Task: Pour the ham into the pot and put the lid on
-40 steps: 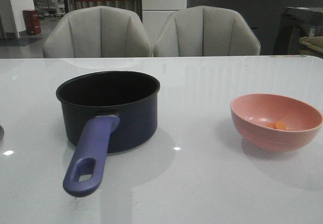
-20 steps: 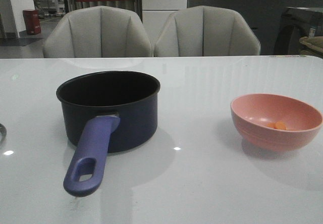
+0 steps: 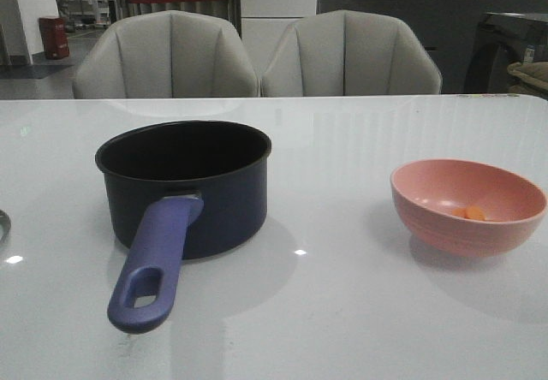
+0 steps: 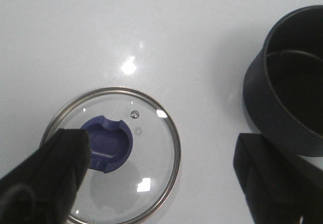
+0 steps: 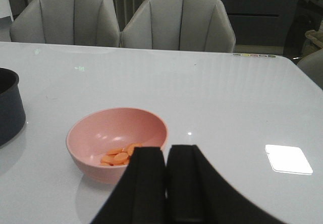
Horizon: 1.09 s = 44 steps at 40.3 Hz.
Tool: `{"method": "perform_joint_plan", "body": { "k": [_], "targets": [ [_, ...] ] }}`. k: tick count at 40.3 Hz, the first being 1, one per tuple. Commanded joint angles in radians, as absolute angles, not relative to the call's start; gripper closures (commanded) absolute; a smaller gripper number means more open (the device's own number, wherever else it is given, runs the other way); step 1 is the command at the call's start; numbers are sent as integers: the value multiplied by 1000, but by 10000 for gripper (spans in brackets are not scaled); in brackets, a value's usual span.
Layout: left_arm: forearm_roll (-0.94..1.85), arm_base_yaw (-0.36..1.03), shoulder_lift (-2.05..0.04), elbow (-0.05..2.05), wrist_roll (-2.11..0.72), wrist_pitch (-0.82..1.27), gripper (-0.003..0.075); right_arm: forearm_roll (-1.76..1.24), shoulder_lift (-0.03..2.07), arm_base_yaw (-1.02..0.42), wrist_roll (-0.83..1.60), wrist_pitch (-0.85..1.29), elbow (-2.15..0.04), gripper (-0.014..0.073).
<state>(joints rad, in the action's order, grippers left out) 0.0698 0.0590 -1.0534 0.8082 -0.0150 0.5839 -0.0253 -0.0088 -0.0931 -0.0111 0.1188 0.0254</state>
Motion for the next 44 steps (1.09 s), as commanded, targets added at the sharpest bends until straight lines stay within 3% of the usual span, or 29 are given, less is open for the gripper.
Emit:
{"method": "perform_joint_plan", "body": {
  "k": [1, 24, 36, 39, 41, 44],
  "targets": [
    [66, 87, -910, 775, -13, 461, 112, -14, -30, -89, -9, 43, 37, 445],
    [66, 151, -247, 406, -13, 291, 112, -14, -28, -89, -9, 43, 37, 445],
    [38, 205, -92, 300, -13, 137, 118, -14, -28, -89, -9, 23, 37, 445],
    [38, 205, -92, 299, -13, 137, 175, -14, -28, -89, -9, 21, 37, 445],
    [38, 207, -92, 299, -13, 142, 253, -12, -28, -89, -7, 5, 37, 445],
    [38, 211, -92, 299, -13, 158, 428, -5, -28, -89, -6, -74, 37, 445]
  ]
}}
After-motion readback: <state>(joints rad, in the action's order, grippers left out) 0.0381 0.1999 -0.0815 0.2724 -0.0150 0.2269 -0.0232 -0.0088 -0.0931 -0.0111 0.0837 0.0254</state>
